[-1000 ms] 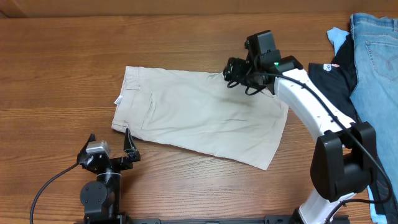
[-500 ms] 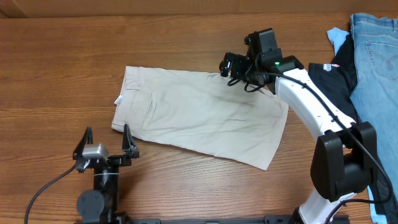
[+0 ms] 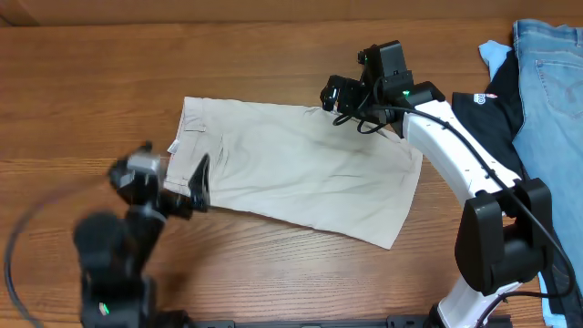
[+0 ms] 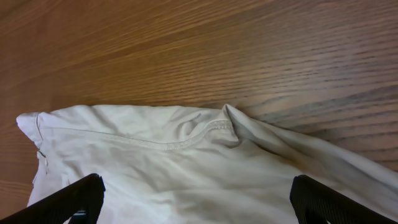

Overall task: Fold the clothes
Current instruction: 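Move both grippers to the trousers' left and right edges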

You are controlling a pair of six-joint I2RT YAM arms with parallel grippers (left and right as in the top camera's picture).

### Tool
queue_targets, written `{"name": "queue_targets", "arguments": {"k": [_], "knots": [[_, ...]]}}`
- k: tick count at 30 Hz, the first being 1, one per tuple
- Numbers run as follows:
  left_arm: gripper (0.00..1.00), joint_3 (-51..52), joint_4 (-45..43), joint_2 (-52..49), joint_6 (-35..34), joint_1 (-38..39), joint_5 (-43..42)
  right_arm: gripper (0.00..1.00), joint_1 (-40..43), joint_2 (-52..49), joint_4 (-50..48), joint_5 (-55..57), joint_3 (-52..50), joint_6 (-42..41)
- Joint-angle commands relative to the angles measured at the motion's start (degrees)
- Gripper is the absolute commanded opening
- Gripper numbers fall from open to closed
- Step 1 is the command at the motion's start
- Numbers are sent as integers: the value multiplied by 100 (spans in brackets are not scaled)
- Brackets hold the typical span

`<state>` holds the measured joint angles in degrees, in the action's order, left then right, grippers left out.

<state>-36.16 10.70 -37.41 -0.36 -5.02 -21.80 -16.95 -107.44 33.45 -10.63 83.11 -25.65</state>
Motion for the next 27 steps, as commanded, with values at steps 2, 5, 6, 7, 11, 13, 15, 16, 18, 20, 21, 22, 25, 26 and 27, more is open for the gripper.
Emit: {"name": "queue_targets", "arguments": {"k": [2,5,6,7,11,13,15,16,18,20,21,22,25,26,27], "knots": [[100,-1937,1322,-2004,955,-31,-852,100,20,48,129,-42,11,20],[100,-2796,2063,-3084,852,-33,-822,100,33,48,382,2,11,39],[100,-2988,2109,-3427,850,-33,-769,100,59,48,527,50,11,33],[100,-3112,2087,-3742,855,-33,-785,96,96,48,686,52,11,15],[100,-3368,2039,-4743,1104,-11,-1032,53,273,48,1440,44,9,-503],[100,-3423,2031,-5191,1156,-11,-1117,41,319,48,1777,11,9,-612],[100,-3432,1950,-5639,1154,-11,-1132,41,319,48,1980,-52,9,-610],[100,-3432,1906,-5831,1150,-11,-1137,41,319,48,2059,-72,9,-610],[98,-3434,1829,-6194,1150,-11,-1311,41,297,48,2114,-87,9,-610],[78,-3436,1722,-6522,1147,-11,-1600,41,275,48,2092,-81,-4,-610],[73,-3436,1659,-6647,1147,-11,-1709,41,278,48,2055,-83,-33,-612],[70,-3436,1578,-6776,1145,-11,-1744,41,278,48,1985,-83,-81,-614],[32,-3436,1388,-7053,966,-11,-1670,30,278,48,1681,-81,-361,-616],[23,-3436,1344,-7125,911,-11,-1668,27,280,48,1565,-81,-476,-619],[13,-3436,1311,-7191,857,-11,-1663,24,297,48,1447,-83,-599,-621]]}}
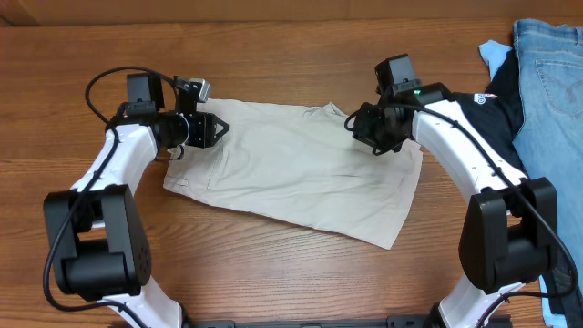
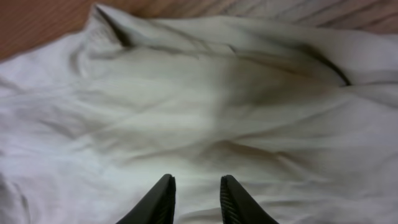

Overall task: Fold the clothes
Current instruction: 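Move both grippers to the trousers' left and right edges, then grasp the trousers' edges with both grippers and pull apart to flatten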

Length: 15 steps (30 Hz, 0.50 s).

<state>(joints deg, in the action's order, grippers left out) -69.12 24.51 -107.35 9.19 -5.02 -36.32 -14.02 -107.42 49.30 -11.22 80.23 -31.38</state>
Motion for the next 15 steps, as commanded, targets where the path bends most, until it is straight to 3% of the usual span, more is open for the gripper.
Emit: {"name": "queue_targets", "arguments": {"k": [1,5,15], "knots": [[6,-140,-94,-258,-175,-11,-199,19,28,46,-225,-20,-431,-136],[4,-140,-216,-564,-505,-11,-74,11,61,46,-424,-48,-817,-463],[4,-140,-278,-1226,-966,-31,199,12,61,44,-997,-39,-1432,-492]]}}
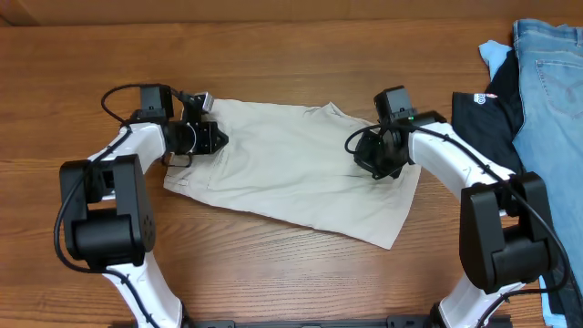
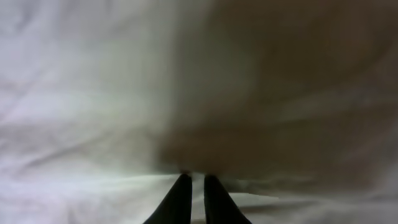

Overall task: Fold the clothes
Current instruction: 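Grasp the trousers' edges with both grippers and pull apart to flatten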

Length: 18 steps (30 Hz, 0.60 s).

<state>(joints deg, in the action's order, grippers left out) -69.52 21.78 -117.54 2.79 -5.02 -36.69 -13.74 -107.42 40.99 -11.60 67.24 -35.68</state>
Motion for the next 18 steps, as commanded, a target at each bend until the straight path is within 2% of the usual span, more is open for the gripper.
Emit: {"name": "queue_targets", "arguments": {"k": [1,3,8,12,18], "knots": [[4,-101,-11,-243,-468,-33,487,12,33,42,-269,20,-168,-59],[4,-101,2,-291,-741,-35,966,12,33,33,-468,142,-243,-61],[4,-101,24,-310,-1010,-101,1423,12,33,-114,-741,365,-369,-61],[4,-101,28,-310,-1482,-227,2151,9,37,-490,-1051,361,-389,-61],[4,-94,66,-310,-1604,-610,2385,7,37,-765,-1777,389,-387,-55]]}}
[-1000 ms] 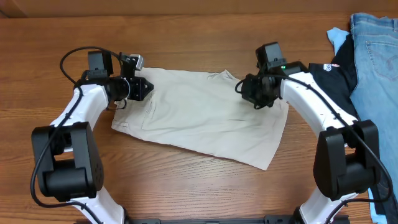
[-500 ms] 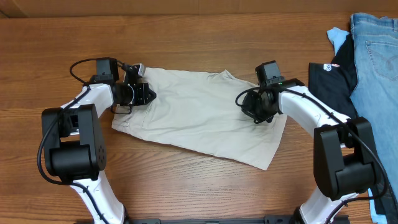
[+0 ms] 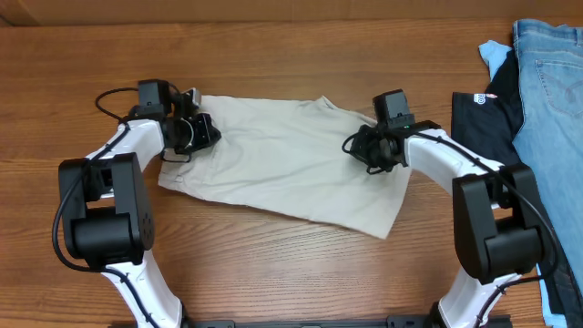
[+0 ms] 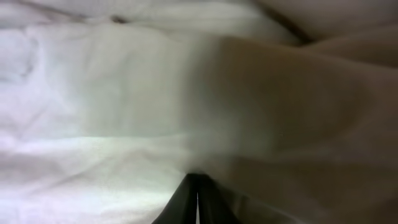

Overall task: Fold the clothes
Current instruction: 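Grasp the trousers' edges with both grippers and pull apart to flatten, then smooth the trousers outward and lift both grippers away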

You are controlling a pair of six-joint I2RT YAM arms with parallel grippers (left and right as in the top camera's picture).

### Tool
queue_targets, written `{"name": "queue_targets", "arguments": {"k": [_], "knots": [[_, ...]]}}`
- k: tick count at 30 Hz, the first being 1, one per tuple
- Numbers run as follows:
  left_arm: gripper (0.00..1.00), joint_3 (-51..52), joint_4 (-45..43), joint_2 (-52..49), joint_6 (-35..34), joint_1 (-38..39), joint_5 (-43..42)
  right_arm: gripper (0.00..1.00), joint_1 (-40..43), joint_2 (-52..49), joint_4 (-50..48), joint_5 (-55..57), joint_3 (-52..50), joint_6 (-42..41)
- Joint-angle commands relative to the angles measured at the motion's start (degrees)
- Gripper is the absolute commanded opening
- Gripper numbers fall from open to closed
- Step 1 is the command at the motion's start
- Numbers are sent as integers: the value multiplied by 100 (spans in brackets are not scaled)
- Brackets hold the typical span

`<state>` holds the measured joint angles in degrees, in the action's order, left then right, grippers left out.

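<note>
A beige garment (image 3: 282, 159) lies spread flat across the middle of the wooden table (image 3: 273, 273). My left gripper (image 3: 202, 133) sits low on its far left corner, fingers drawn together on the cloth edge. On the garment's right part is my right gripper (image 3: 357, 150). In the right wrist view the beige garment (image 4: 124, 93) fills the frame, and the right gripper (image 4: 198, 182) has its two dark fingers pressed together with cloth bunched at their tips.
A black shirt (image 3: 487, 114), blue jeans (image 3: 551, 109) and a light blue cloth (image 3: 496, 53) lie piled at the table's right edge, just past my right arm. Bare wood runs along the front and back of the table.
Both grippers have shifted a little to the left and the garment has shifted with them; its near right corner sits further in. The right fingers have gone from nearly shut to fully together.
First the right gripper hovered wide open over the garment's far edge while the left arm was low at the near left. Then the left reached the far left corner and the right came down, narrowing. It then pinched the cloth, and now the garment has slid left.
</note>
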<state>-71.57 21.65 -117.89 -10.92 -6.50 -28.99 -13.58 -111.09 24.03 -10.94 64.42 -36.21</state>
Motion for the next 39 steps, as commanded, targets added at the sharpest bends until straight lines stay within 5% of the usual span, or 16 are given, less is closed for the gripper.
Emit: {"name": "queue_targets", "arguments": {"k": [1,23,35,37,39], "knots": [[4,125,85,-275,-297,-531,1707,7,22,-398,-192,326,-101,39],[4,203,247,-271,-1849,-1095,1956,4,26,-407,-2170,503,-44,811],[4,-162,990,962,-1370,-1078,2326,6,13,-151,1252,396,2439,1290],[4,-162,1263,1180,-1344,-1075,2319,26,-2,-151,1641,52,2544,1290],[8,-162,1499,1259,-1329,-1073,2317,33,-22,-170,1862,-323,2529,1290]]}}
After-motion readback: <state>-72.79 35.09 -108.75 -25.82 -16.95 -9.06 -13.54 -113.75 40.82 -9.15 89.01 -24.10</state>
